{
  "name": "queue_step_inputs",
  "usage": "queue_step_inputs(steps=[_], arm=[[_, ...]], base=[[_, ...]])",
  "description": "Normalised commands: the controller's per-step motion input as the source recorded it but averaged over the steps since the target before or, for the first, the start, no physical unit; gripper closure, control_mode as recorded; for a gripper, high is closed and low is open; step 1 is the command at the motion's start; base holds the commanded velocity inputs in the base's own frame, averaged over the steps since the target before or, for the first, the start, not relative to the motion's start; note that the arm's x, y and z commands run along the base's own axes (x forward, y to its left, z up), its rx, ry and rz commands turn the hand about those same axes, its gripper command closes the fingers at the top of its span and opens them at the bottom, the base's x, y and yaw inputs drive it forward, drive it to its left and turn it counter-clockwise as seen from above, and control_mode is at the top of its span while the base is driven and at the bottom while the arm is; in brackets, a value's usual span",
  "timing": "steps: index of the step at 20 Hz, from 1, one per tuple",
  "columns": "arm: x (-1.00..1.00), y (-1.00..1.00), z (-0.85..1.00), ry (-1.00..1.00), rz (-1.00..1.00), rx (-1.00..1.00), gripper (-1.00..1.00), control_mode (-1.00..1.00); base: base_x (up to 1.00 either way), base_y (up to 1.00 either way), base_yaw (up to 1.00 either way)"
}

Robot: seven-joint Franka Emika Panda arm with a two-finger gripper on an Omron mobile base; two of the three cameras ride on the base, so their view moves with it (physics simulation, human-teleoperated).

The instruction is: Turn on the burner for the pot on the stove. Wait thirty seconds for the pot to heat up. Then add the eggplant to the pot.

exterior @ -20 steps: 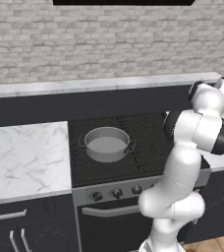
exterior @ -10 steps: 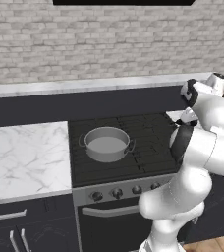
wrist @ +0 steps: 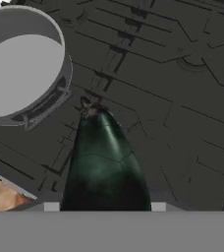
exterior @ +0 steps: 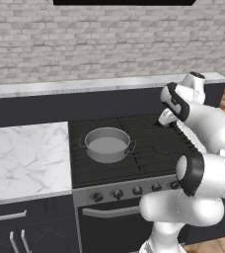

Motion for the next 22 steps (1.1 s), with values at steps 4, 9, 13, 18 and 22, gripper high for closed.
queue_step_inputs(steps=[4, 9, 13, 18, 22], arm=[[0.0, 0.95, 0.0, -0.1, 0.05, 0.0, 1.0, -1.0], [0.0, 0.83, 0.0, -0.08, 0.04, 0.0, 1.0, -1.0], [0.0, 0.81, -0.05, 0.0, 0.01, 0.0, 1.0, -1.0], [0.03, 0.78, 0.0, 0.0, 0.0, 0.0, 1.0, -1.0], [0.11, 0.74, -0.04, 0.0, 0.0, 0.0, 1.0, -1.0]], base=[[0.0, 0.0, 0.0], [0.0, 0.0, 0.0], [0.0, 0.0, 0.0], [0.0, 0.0, 0.0], [0.0, 0.0, 0.0]])
